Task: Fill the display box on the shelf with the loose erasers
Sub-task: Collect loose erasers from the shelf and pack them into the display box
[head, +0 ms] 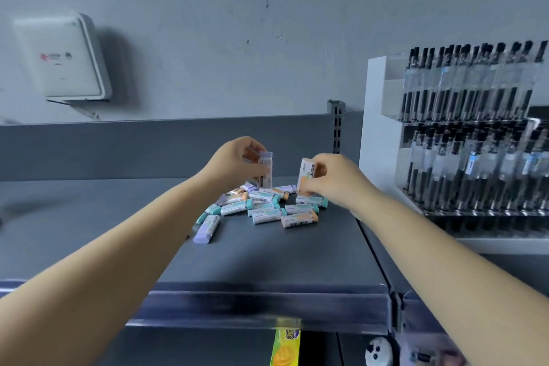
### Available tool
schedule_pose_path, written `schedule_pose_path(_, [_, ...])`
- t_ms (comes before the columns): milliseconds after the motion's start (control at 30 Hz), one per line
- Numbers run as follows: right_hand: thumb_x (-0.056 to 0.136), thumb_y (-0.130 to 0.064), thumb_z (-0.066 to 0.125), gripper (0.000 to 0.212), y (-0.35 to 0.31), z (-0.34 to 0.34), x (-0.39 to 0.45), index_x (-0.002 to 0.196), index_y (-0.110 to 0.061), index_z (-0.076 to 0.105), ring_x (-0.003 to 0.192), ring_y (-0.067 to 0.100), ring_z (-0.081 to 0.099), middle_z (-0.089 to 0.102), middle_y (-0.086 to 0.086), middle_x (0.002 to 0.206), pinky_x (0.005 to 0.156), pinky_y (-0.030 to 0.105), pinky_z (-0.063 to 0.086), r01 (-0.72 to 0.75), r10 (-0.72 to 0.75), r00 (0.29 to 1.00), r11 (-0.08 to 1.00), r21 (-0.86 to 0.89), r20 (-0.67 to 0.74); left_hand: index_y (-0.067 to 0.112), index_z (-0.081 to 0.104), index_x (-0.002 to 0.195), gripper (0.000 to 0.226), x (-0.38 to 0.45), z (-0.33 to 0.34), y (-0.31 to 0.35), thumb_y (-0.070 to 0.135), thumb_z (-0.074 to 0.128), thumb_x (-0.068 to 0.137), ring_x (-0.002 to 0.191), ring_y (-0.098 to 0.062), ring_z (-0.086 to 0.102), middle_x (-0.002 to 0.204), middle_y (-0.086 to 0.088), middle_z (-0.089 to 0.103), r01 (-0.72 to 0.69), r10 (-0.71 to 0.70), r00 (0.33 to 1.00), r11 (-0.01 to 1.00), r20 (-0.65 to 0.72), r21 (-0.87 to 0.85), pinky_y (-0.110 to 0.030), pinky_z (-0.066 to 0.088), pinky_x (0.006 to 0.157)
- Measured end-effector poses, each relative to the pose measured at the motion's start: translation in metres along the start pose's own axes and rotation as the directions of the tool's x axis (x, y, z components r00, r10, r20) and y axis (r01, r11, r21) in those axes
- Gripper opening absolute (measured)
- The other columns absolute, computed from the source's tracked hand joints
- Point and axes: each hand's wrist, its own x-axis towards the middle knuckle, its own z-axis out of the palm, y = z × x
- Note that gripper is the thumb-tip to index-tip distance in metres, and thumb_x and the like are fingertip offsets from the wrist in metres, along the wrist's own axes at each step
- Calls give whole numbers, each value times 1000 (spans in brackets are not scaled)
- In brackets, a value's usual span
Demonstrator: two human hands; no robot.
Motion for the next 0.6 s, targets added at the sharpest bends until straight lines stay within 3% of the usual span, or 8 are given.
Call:
schedule_pose_path(100, [66, -9, 74, 17, -16, 15, -15, 78, -13, 64, 62, 10, 53, 61, -2, 71, 50, 13, 40, -4, -4, 999, 976, 218, 38, 17, 58, 94, 18, -29, -19, -5, 8, 66, 81, 51, -3, 57, 82, 3, 62, 39, -45, 997, 995, -59, -88, -11, 42, 43])
schedule_pose_path(167, [65, -11, 77, 19, -28, 26, -22, 80, -15, 66, 66, 14, 52, 61, 1, 74, 61, 24, 45, 5, -30, 997, 950, 312, 76, 19, 59, 93, 19, -48, -34, -10, 6, 66, 80, 50, -1, 58, 82, 3, 63, 57, -68, 994, 991, -81, -124, -14, 44, 46])
schedule_pose_path(233, [63, -13, 79, 20, -44, 37, -29, 79, -14, 68, 67, 17, 48, 58, 4, 74, 63, 29, 41, 14, -54, 993, 936, 351, 104, 20, 60, 91, 20, -67, -49, -16, 4, 66, 81, 50, -3, 59, 80, 3, 63, 72, -88, 990, 986, -106, -150, -16, 45, 47])
schedule_pose_path(333, [65, -15, 80, 18, -68, 55, -38, 77, -16, 67, 70, 16, 53, 63, 2, 73, 55, 21, 42, 35, -98, 986, 912, 409, 135, 19, 61, 87, 19, -95, -75, -27, 2, 66, 80, 47, -1, 58, 75, 2, 62, 91, -125, 978, 976, -166, -200, -21, 43, 49])
schedule_pose_path(467, [68, -13, 78, 15, -101, 88, -46, 74, -19, 67, 76, 18, 59, 68, 3, 77, 69, 33, 48, 51, -142, 976, 886, 461, 163, 15, 60, 84, 16, -132, -117, -46, 2, 67, 79, 52, -9, 64, 76, -4, 64, 121, -182, 954, 960, -236, -251, -28, 43, 53])
schedule_pose_path(600, [72, -10, 75, 15, -140, 127, -59, 71, -19, 62, 66, 14, 59, 66, -3, 67, 64, 30, 45, 49, -176, 964, 855, 516, 200, 10, 58, 89, 14, -170, -163, -68, 3, 67, 80, 56, -13, 66, 81, -10, 67, 170, -248, 924, 948, -292, -267, -31, 45, 56])
